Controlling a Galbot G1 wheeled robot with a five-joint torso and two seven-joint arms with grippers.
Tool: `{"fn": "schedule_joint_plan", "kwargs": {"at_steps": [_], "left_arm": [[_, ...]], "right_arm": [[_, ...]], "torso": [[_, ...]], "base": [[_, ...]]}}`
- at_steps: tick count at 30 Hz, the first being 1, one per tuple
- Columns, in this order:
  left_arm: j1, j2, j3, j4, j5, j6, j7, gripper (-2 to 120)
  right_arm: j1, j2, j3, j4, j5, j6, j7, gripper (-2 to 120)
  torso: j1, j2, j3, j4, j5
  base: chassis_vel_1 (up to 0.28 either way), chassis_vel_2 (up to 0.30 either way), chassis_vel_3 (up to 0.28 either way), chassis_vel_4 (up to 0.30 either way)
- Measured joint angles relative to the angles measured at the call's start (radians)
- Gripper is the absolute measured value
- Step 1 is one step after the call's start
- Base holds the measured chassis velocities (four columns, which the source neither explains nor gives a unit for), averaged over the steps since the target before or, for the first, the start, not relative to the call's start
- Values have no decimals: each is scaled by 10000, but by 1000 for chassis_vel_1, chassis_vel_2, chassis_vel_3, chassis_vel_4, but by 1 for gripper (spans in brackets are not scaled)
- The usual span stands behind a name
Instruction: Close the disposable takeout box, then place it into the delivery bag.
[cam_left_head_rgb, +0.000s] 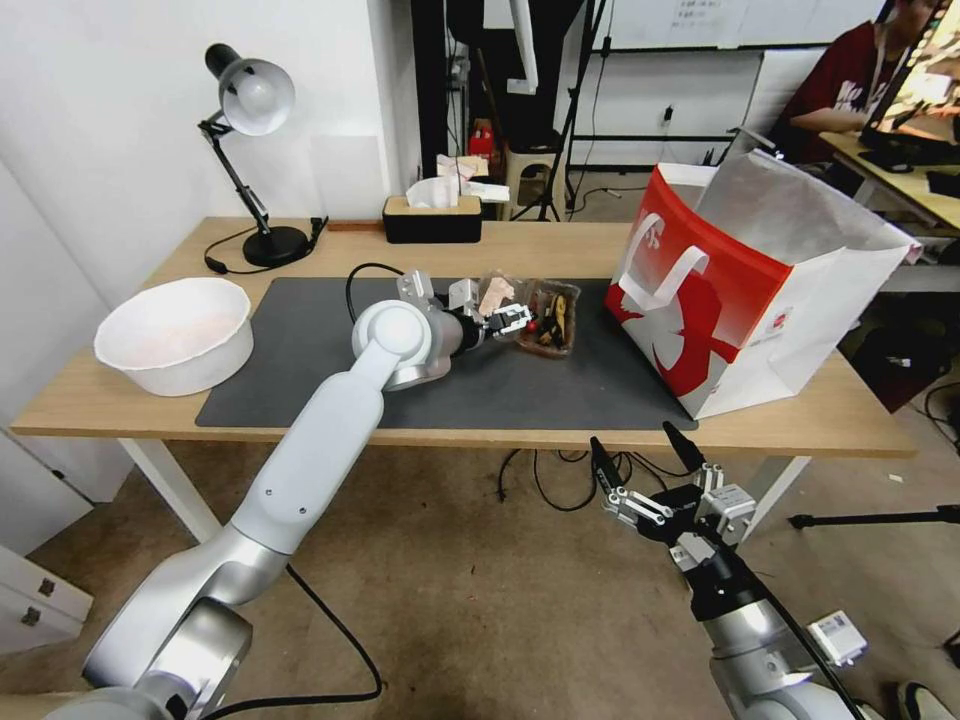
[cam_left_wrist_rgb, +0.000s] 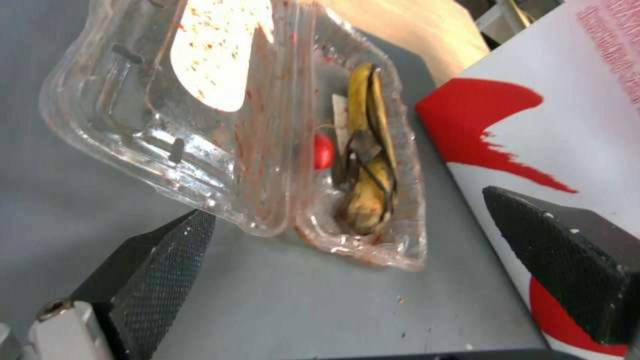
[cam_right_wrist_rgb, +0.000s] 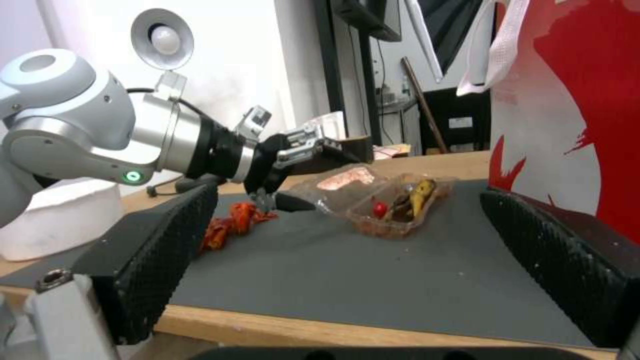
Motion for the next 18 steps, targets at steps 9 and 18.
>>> {"fn": "schedule_joint_plan", "kwargs": {"at_steps": [9,18], "left_arm": [[-138,34,58,-240,281,-541,861,100],[78,-129,248,-460,474,-1027,1905,100]], "right_arm": [[32,12,-11,-26,-5,0,-9,100],[55,48,-39,-67,-18,-5,-18,100]], "torso": [[0,0,0,1,1],[0,0,0,0,1]], "base": [[0,0,0,0],[0,0,0,0]]}}
